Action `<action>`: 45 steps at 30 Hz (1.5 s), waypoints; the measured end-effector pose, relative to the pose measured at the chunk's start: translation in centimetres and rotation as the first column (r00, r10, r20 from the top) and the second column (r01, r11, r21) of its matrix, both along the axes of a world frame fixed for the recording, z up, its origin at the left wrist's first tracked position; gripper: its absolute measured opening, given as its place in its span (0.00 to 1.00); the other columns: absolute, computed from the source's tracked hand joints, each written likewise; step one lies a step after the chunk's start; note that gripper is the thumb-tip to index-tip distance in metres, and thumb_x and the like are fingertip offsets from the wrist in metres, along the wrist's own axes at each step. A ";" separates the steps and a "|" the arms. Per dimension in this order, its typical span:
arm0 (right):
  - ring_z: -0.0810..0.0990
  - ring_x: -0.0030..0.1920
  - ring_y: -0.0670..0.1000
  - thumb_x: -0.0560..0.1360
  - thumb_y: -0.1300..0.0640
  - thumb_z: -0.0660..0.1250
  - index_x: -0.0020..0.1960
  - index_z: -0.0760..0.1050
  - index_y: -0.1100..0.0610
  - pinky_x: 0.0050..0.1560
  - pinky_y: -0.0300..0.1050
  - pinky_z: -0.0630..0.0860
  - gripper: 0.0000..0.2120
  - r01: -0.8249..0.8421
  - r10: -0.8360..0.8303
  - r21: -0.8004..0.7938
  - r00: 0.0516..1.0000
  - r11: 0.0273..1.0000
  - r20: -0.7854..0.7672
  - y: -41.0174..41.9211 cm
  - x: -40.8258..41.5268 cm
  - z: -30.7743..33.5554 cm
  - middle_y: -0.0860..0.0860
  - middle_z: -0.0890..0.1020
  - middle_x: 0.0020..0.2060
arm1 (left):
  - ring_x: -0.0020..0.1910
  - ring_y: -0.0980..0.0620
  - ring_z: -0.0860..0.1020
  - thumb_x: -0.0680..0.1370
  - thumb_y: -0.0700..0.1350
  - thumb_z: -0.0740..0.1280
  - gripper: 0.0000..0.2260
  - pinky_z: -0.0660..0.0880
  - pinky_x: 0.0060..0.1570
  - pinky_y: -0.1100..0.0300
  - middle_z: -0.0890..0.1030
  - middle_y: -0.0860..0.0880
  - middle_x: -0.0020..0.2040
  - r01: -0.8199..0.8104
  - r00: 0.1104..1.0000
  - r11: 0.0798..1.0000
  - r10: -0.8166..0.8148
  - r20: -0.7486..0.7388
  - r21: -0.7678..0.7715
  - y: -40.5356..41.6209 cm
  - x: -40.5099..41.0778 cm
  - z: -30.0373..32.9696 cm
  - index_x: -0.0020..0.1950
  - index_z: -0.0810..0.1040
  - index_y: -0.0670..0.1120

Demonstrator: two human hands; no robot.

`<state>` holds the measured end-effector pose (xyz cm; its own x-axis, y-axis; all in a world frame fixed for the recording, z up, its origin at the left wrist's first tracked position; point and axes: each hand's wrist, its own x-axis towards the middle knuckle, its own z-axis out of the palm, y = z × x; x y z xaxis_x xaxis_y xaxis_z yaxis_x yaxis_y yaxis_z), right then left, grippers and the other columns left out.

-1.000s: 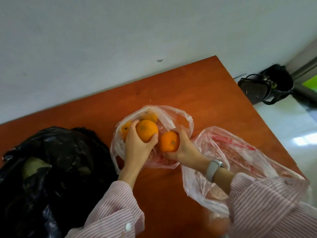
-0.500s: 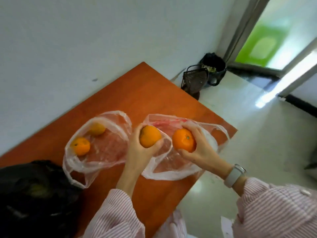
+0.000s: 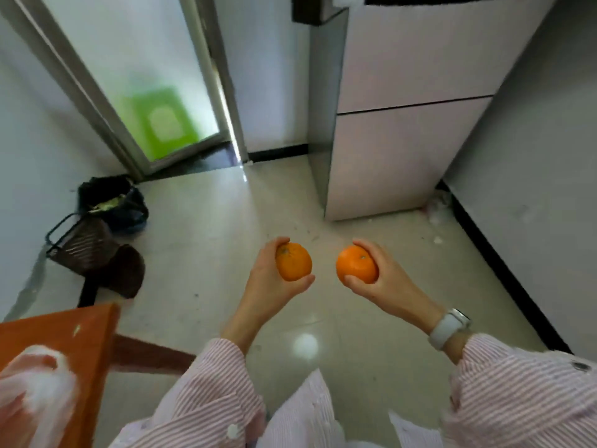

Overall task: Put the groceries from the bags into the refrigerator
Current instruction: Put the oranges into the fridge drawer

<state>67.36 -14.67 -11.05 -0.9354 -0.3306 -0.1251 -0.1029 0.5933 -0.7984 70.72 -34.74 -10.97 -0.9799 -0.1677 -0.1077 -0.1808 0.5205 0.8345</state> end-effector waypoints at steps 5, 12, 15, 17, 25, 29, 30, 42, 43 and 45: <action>0.68 0.55 0.48 0.70 0.56 0.71 0.68 0.61 0.52 0.52 0.40 0.66 0.30 0.256 -0.256 -0.018 0.966 0.967 -0.037 11.7 -4.6 1.5 0.49 0.66 0.59 | 0.56 0.53 0.68 0.67 0.47 0.76 0.33 0.69 0.52 0.59 0.68 0.48 0.63 0.300 0.953 0.952 -0.302 -0.034 -0.052 11.5 -10.3 1.4 0.68 0.64 0.50; 0.67 0.57 0.47 0.70 0.58 0.70 0.69 0.62 0.54 0.56 0.39 0.65 0.30 0.436 -0.447 -0.097 0.879 0.895 -0.164 22.3 -17.2 5.6 0.54 0.66 0.63 | 0.58 0.51 0.71 0.67 0.47 0.76 0.32 0.66 0.52 0.61 0.71 0.46 0.62 0.442 0.863 0.884 -0.466 -0.195 -0.153 22.4 -26.4 5.6 0.67 0.66 0.48; 0.67 0.57 0.47 0.71 0.58 0.70 0.69 0.61 0.53 0.54 0.38 0.64 0.30 0.459 -0.474 -0.116 0.851 0.881 -0.225 25.9 -24.6 8.5 0.54 0.66 0.65 | 0.55 0.56 0.68 0.68 0.47 0.75 0.31 0.64 0.50 0.65 0.70 0.49 0.63 0.463 0.824 0.870 -0.493 -0.280 -0.170 26.2 -34.0 8.5 0.68 0.65 0.49; 0.66 0.57 0.46 0.71 0.58 0.69 0.70 0.61 0.53 0.54 0.37 0.64 0.30 0.472 -0.493 -0.142 0.830 0.870 -0.262 27.9 -29.6 11.1 0.54 0.65 0.66 | 0.54 0.57 0.67 0.68 0.47 0.75 0.31 0.65 0.47 0.67 0.69 0.50 0.63 0.468 0.807 0.868 -0.496 -0.321 -0.168 28.3 -39.0 11.1 0.68 0.65 0.49; 0.66 0.56 0.46 0.72 0.57 0.69 0.70 0.60 0.51 0.53 0.40 0.65 0.30 0.371 -0.424 -0.207 0.808 0.905 -0.409 33.4 -46.7 21.1 0.53 0.65 0.66 | 0.55 0.54 0.69 0.68 0.46 0.75 0.31 0.66 0.50 0.62 0.67 0.49 0.63 0.346 0.770 0.921 -0.388 -0.507 -0.179 33.9 -55.4 22.4 0.67 0.65 0.51; 0.67 0.56 0.46 0.71 0.55 0.69 0.70 0.60 0.49 0.52 0.41 0.67 0.30 0.258 -0.331 -0.211 0.801 0.943 -0.498 35.7 -55.4 25.2 0.51 0.65 0.66 | 0.55 0.52 0.70 0.67 0.46 0.75 0.31 0.65 0.53 0.62 0.67 0.45 0.63 0.240 0.743 0.947 -0.322 -0.586 -0.215 35.2 -63.5 27.5 0.67 0.67 0.52; 0.67 0.56 0.46 0.72 0.54 0.69 0.70 0.60 0.49 0.52 0.41 0.67 0.30 0.234 -0.305 -0.198 0.794 0.952 -0.526 36.2 -57.6 26.2 0.51 0.65 0.66 | 0.57 0.50 0.71 0.66 0.47 0.76 0.31 0.66 0.54 0.61 0.69 0.45 0.63 0.203 0.737 0.954 -0.297 -0.607 -0.220 35.4 -65.5 28.7 0.67 0.68 0.53; 0.71 0.56 0.50 0.71 0.48 0.68 0.67 0.63 0.51 0.53 0.43 0.69 0.28 0.056 -0.105 -0.092 0.679 0.994 -0.726 36.0 -80.6 37.4 0.53 0.71 0.64 | 0.61 0.47 0.72 0.64 0.54 0.77 0.36 0.71 0.62 0.49 0.72 0.47 0.63 0.012 0.806 0.942 -0.208 -0.554 -0.336 32.7 -83.7 38.7 0.69 0.66 0.53; 0.72 0.56 0.51 0.71 0.48 0.68 0.67 0.64 0.52 0.53 0.43 0.68 0.28 0.066 -0.101 -0.076 0.684 0.995 -0.723 35.5 -82.4 37.8 0.54 0.71 0.63 | 0.60 0.48 0.72 0.65 0.52 0.77 0.36 0.71 0.60 0.52 0.72 0.46 0.63 0.018 0.822 0.938 -0.211 -0.529 -0.346 32.2 -85.1 39.0 0.69 0.66 0.52; 0.73 0.58 0.53 0.71 0.47 0.68 0.66 0.65 0.53 0.53 0.43 0.68 0.27 0.086 -0.073 -0.017 0.706 0.996 -0.704 34.3 -85.8 38.5 0.54 0.73 0.63 | 0.56 0.51 0.73 0.68 0.48 0.75 0.32 0.71 0.53 0.58 0.73 0.47 0.60 0.072 0.851 0.931 -0.244 -0.465 -0.357 31.2 -87.8 39.3 0.68 0.67 0.49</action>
